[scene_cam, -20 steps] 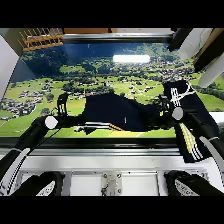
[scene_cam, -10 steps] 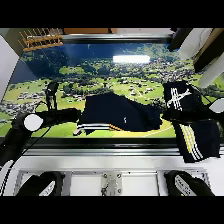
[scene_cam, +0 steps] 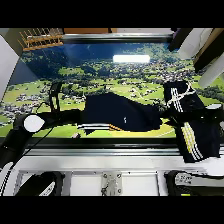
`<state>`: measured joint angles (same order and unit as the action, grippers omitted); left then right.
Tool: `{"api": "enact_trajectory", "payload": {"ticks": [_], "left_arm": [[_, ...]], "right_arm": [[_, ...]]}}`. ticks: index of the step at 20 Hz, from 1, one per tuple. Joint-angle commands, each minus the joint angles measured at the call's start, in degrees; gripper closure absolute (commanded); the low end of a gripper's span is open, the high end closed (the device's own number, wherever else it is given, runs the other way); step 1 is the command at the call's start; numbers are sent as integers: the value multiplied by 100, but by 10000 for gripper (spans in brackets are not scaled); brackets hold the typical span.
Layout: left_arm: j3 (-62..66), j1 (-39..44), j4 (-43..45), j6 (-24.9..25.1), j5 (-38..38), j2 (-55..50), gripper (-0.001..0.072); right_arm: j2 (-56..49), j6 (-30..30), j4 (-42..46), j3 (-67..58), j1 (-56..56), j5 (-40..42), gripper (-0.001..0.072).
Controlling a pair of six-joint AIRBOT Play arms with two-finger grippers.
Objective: Fold the clothes and pants, and hang the long-sleeved shirts on hangers.
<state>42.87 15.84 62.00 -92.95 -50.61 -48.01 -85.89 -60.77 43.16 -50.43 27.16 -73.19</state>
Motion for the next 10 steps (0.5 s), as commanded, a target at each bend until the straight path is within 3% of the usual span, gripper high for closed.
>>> {"api": "enact_trajectory", "payload": {"ticks": [1, 10], "left_arm": [[7, 439, -59, -105, 109, -142, 702], [9, 933, -129, -315, 291, -704, 702]], "right_arm": [[-684, 417, -376, -4, -177, 37, -1], [-789, 424, -717, -9, -1375, 286, -1]]}}
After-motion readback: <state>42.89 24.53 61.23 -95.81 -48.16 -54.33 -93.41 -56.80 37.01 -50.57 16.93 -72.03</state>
